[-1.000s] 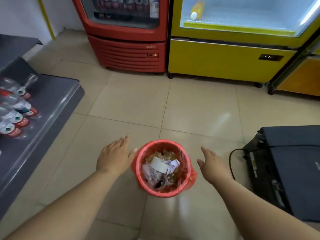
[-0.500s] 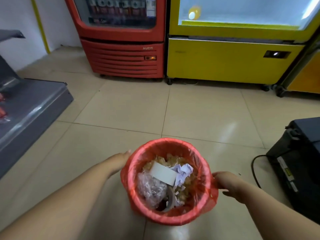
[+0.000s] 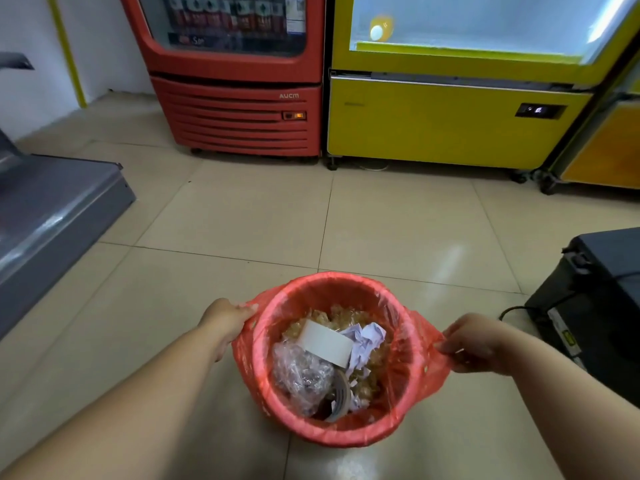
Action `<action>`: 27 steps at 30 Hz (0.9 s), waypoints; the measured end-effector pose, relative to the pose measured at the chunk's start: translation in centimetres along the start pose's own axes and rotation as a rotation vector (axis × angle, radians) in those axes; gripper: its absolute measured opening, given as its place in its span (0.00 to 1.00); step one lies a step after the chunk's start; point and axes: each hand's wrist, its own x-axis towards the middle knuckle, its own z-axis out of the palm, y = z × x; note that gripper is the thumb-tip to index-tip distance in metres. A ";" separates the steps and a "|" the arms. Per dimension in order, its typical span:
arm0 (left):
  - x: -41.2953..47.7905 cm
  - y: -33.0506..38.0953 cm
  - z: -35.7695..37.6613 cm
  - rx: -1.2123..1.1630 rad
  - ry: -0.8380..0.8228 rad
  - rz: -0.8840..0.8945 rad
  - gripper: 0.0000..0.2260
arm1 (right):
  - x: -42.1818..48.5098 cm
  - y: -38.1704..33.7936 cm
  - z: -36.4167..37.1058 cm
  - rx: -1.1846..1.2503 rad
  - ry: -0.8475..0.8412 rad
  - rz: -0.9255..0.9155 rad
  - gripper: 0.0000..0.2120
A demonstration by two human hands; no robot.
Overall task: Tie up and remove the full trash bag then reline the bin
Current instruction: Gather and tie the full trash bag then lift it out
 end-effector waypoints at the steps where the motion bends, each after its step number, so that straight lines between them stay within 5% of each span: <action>1: 0.0 0.0 0.0 0.013 0.027 0.044 0.08 | -0.4 -0.8 -0.2 -0.010 0.007 -0.023 0.02; 7: -2.5 2.1 -1.5 0.070 -0.114 0.224 0.10 | -4.3 -4.7 -0.1 -0.112 0.025 -0.156 0.01; 15: -6.4 4.6 -4.5 0.232 -0.424 0.116 0.11 | -8.9 -7.4 -0.3 -0.136 -0.104 -0.235 0.07; 27: -7.4 8.6 -3.9 -0.193 -0.308 -0.040 0.11 | -9.4 -10.3 -1.1 0.359 -0.016 -0.500 0.11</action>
